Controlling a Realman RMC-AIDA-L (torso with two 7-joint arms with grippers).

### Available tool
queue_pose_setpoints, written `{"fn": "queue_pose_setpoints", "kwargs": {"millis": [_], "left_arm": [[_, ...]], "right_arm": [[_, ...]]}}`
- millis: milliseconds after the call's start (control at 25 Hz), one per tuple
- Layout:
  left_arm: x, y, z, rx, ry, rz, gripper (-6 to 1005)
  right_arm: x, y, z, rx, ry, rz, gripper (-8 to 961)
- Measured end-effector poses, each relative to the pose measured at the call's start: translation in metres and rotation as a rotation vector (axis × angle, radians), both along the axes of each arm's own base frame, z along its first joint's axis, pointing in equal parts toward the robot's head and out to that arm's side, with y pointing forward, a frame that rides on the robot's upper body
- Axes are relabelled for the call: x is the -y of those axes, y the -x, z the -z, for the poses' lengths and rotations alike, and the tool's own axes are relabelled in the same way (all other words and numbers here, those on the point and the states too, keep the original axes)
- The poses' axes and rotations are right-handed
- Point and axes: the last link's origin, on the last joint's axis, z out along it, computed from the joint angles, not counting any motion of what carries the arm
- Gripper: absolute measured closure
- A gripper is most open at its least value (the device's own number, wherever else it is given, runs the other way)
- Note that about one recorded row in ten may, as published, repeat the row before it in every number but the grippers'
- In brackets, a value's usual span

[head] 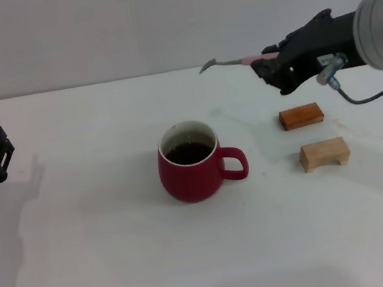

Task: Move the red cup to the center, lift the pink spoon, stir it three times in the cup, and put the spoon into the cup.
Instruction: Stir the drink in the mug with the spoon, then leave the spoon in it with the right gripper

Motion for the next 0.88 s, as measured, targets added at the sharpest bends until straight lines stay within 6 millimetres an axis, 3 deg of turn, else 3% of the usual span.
{"fn": "queue_pose_setpoints", "kwargs": {"millis": [360, 880], "left_arm": [[0.000, 0.004, -0.005, 0.003, -0.022, -0.017, 191], [-0.001, 0.004, -0.008, 0.009, -0.041, -0.020, 192]], "right_arm": [[0.020, 0.012, 0.017, 0.024, 0.080, -0.020, 793], [0.026, 0.003, 0.031, 0.034, 0.120, 0.007, 794]]}}
